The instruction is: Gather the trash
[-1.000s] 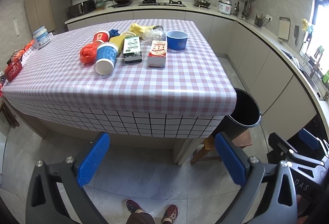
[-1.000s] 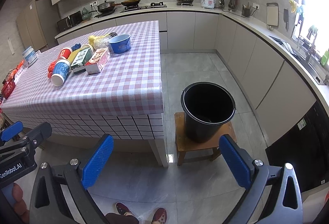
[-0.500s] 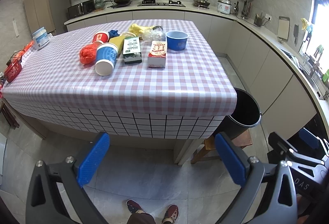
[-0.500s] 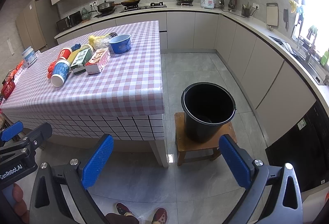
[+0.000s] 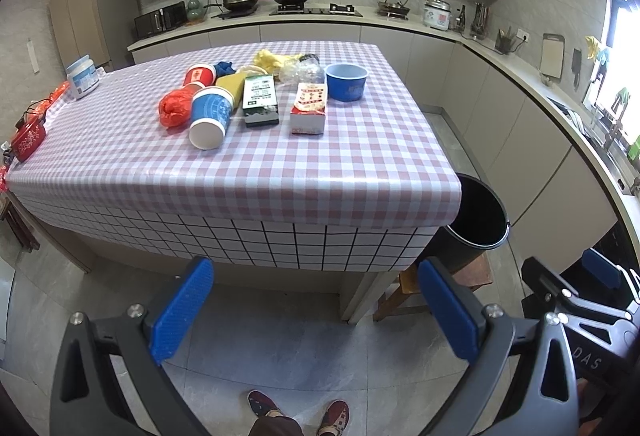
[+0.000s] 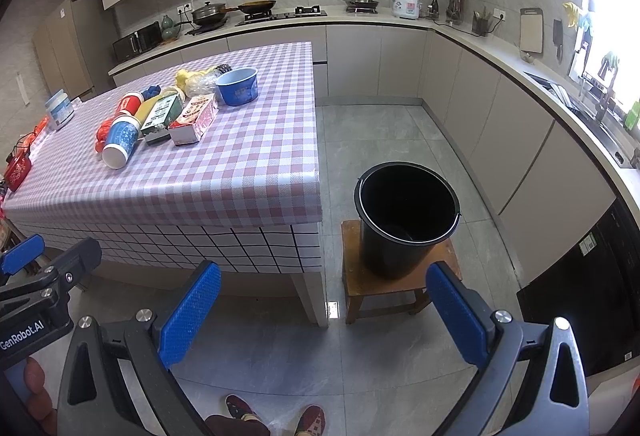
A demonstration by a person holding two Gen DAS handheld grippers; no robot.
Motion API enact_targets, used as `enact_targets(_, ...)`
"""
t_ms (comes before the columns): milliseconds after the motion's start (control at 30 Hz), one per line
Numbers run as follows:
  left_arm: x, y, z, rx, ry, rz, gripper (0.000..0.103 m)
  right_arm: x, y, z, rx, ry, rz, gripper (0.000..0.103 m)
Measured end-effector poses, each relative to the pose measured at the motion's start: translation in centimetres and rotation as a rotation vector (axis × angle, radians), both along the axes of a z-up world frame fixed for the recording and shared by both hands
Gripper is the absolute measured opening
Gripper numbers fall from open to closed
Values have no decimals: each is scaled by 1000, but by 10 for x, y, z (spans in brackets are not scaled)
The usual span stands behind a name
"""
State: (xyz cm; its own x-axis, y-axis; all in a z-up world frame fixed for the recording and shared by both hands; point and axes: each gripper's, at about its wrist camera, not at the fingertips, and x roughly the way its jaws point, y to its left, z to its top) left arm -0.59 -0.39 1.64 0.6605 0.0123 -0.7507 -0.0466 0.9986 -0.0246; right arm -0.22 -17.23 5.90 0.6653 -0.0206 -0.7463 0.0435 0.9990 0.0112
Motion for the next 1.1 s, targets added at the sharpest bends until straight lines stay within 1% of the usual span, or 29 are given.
enact_targets(367,-2,1,1,2,-5,13,103,2,1,0,-1,-6,12,103)
enact_targets(733,3,3,1,4,-9,31,103,8,1,1,6,-13,31,103)
enact_targets(1100,16,15,1,7,-10,80,103,23,6,2,11,-32,70,103)
